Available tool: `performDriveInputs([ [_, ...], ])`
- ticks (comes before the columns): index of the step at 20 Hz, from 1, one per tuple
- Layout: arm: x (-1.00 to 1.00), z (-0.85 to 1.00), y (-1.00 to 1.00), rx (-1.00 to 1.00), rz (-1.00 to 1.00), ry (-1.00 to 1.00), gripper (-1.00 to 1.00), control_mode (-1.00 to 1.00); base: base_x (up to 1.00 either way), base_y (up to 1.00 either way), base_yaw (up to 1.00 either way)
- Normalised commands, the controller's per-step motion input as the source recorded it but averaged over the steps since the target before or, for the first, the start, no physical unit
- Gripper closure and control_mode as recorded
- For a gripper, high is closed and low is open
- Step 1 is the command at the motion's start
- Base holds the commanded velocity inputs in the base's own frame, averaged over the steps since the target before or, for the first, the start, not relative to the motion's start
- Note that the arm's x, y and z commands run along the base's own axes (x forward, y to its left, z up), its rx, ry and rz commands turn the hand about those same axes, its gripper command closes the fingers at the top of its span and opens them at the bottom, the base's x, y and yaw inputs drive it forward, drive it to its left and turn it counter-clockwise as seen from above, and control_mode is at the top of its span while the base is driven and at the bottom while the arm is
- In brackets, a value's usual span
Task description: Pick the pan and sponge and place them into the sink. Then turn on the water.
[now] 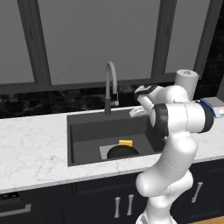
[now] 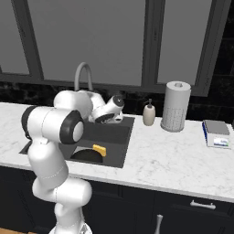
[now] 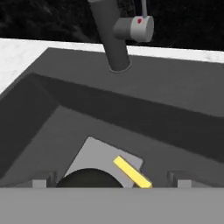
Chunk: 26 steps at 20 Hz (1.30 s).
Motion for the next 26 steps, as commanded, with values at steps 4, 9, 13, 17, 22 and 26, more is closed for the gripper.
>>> performDriveInputs([
  [4, 0.13, 0.00, 0.00, 0.10, -0.42, 0.11, -1.00, -1.00, 0.00, 0.00, 0.00],
  [9, 0.05, 0.00, 0.00, 0.00, -0.09, 0.03, -1.00, -1.00, 0.00, 0.00, 0.00],
  [13, 0.01, 0.00, 0.00, 0.00, 0.00, 0.00, -1.00, -1.00, 0.00, 0.00, 0.00],
  [17, 0.08, 0.00, 0.00, 0.12, -0.01, 0.00, -1.00, -1.00, 0.00, 0.00, 0.00],
  [22, 0.16, 0.01, 0.02, 0.15, -0.16, 0.00, -1.00, -1.00, 0.00, 0.00, 0.00],
  [26, 0.27, 0.00, 0.04, 0.07, -0.18, 0.00, -1.00, -1.00, 0.00, 0.00, 0.00],
])
